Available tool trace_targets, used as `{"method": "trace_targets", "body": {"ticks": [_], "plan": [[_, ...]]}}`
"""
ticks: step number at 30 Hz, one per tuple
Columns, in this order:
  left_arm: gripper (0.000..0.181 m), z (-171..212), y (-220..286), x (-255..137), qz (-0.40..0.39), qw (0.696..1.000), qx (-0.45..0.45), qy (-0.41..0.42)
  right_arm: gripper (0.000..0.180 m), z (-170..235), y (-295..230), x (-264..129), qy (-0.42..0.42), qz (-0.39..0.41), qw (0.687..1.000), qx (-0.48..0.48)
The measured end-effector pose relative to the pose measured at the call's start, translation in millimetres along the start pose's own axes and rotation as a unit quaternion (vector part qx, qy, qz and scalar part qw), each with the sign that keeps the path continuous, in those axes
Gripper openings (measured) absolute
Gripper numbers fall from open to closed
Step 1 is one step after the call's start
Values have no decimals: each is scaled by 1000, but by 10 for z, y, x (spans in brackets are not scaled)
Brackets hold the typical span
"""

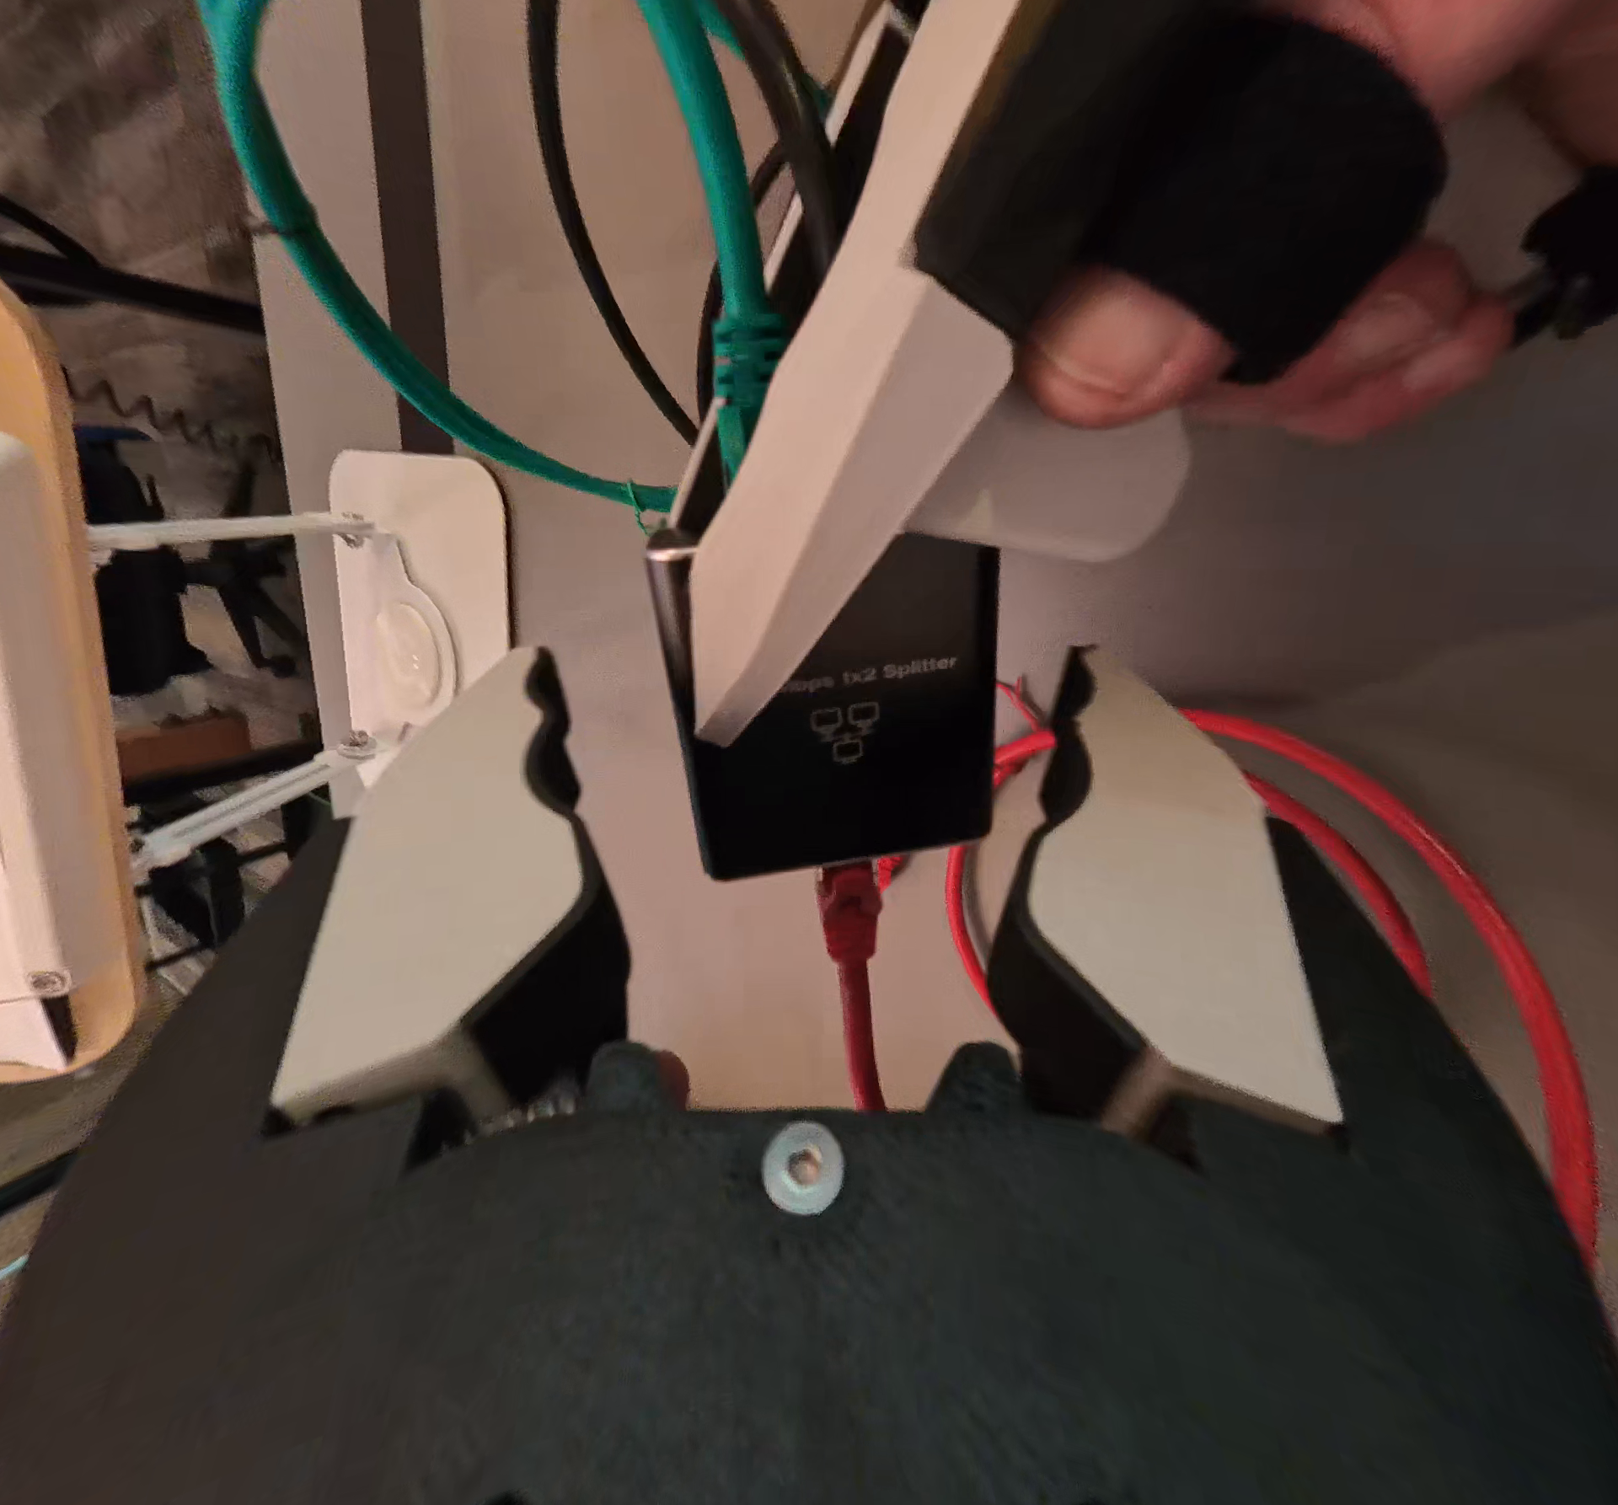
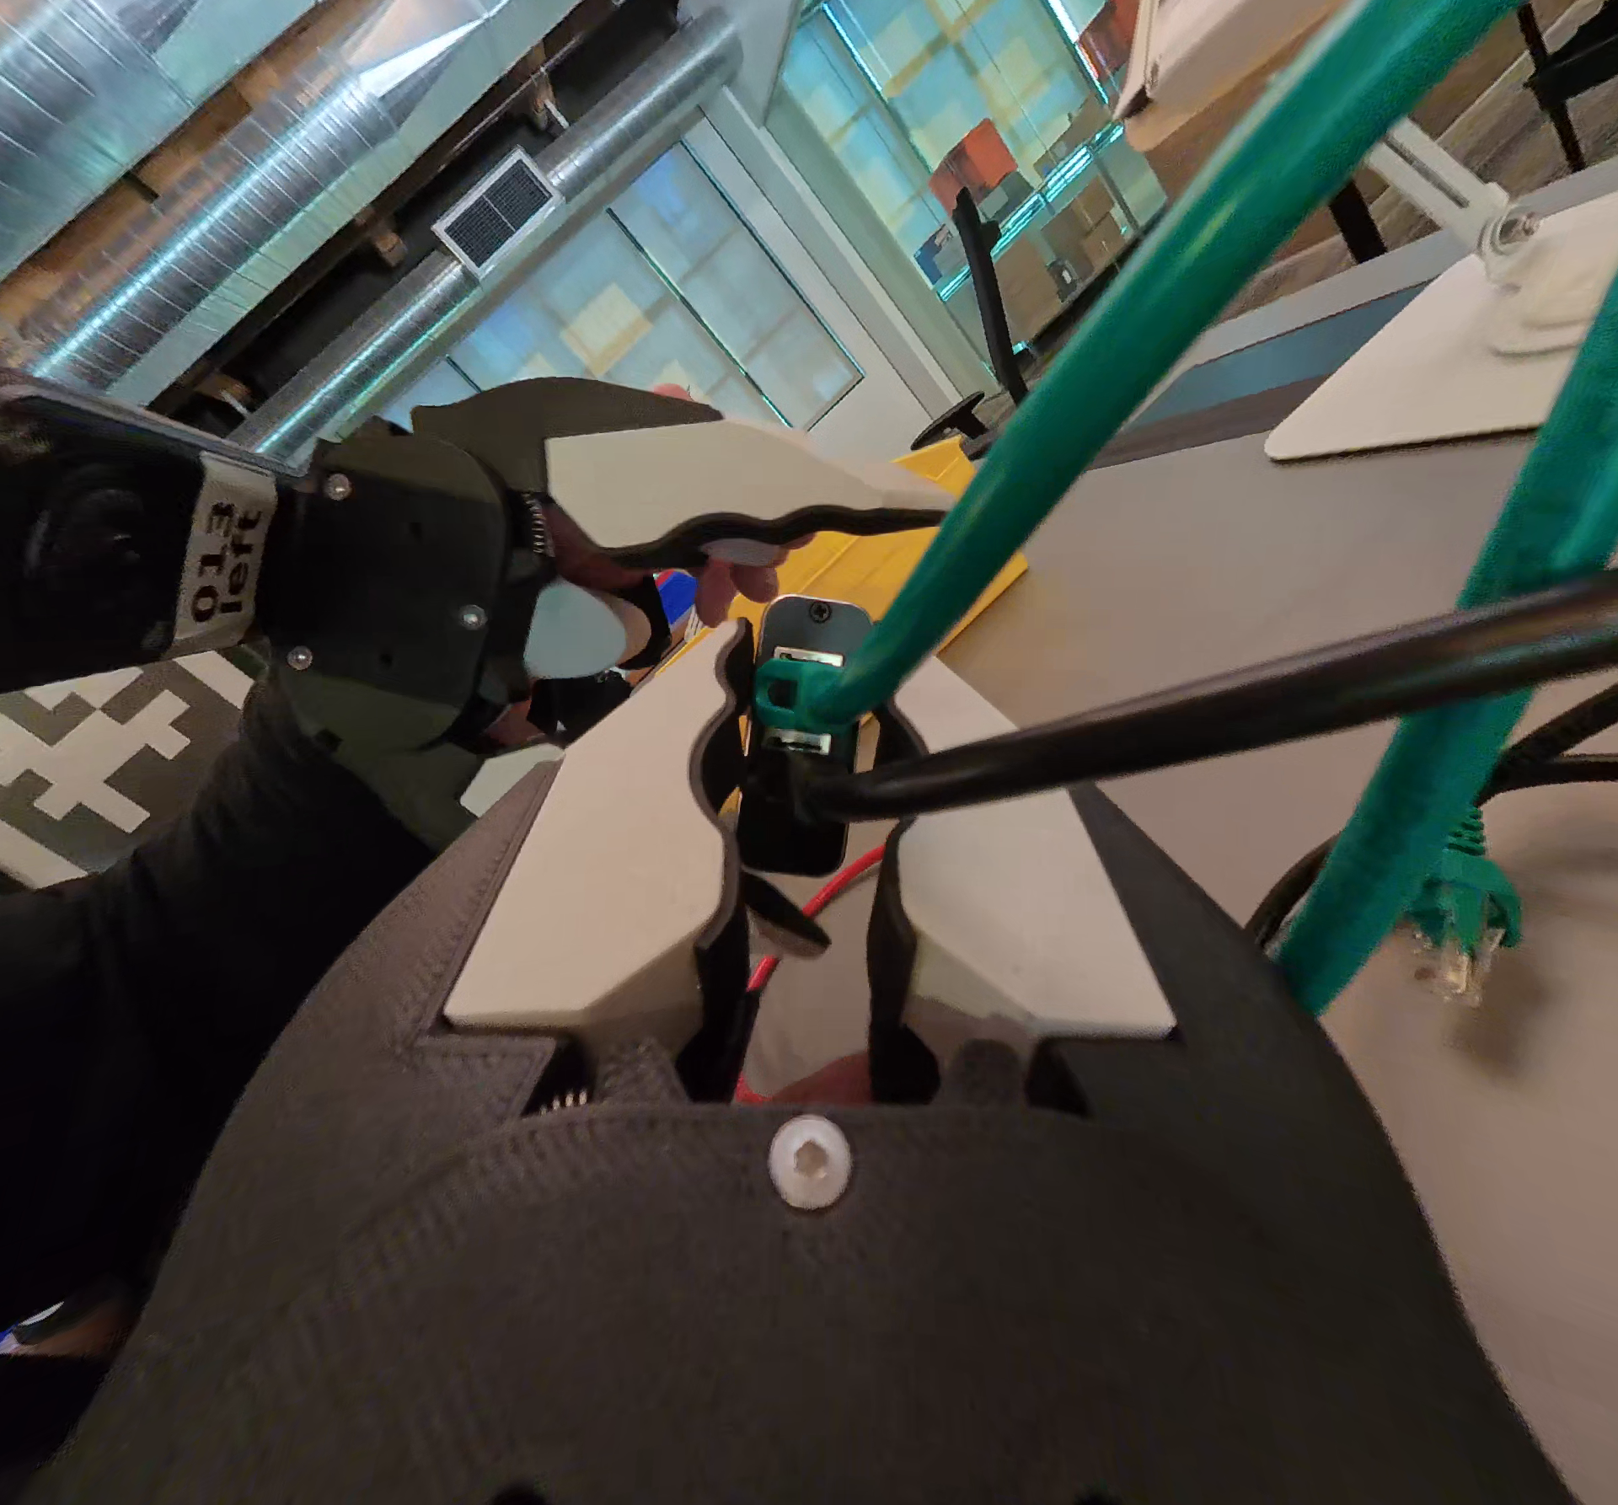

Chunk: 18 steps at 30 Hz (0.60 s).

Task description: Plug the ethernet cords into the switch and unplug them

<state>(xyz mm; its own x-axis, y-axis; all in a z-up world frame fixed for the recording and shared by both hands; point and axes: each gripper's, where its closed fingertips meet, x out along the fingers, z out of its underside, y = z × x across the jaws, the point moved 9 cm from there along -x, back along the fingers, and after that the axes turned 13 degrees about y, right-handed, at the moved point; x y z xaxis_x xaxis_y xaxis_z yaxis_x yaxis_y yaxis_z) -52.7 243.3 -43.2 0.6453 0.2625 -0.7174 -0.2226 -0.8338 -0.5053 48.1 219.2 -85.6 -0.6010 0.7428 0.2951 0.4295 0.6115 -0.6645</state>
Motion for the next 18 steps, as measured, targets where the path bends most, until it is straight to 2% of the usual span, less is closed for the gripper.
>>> {"method": "trace_targets", "body": {"ticks": [1, 3, 4, 6, 9, 18], "plan": [[113, -3, 1, 22, 1, 1000, -6, -6, 23, -5, -18, 4, 4, -1, 1000, -4], [119, -15, 8, 76, 2, 1000, -14, -12, 23, -7, -50, 13, 14, 1, 1000, -10], [117, -23, 15, 98, 4, 1000, -10, -15, 23, 4, -57, 17, 15, 2, 1000, -8], [99, -54, -4, 121, -9, 1000, 4, -6, 23, 38, -66, 28, 12, 1, 1000, 0], [80, -58, 4, 161, 16, 1000, 1, -11, 22, 42, -98, 31, 28, 4, 1000, 5], [83, -69, -31, 242, 19, 1000, -6, -11, 22, 43, -49, -21, 68, 31, 996, 53]]}}
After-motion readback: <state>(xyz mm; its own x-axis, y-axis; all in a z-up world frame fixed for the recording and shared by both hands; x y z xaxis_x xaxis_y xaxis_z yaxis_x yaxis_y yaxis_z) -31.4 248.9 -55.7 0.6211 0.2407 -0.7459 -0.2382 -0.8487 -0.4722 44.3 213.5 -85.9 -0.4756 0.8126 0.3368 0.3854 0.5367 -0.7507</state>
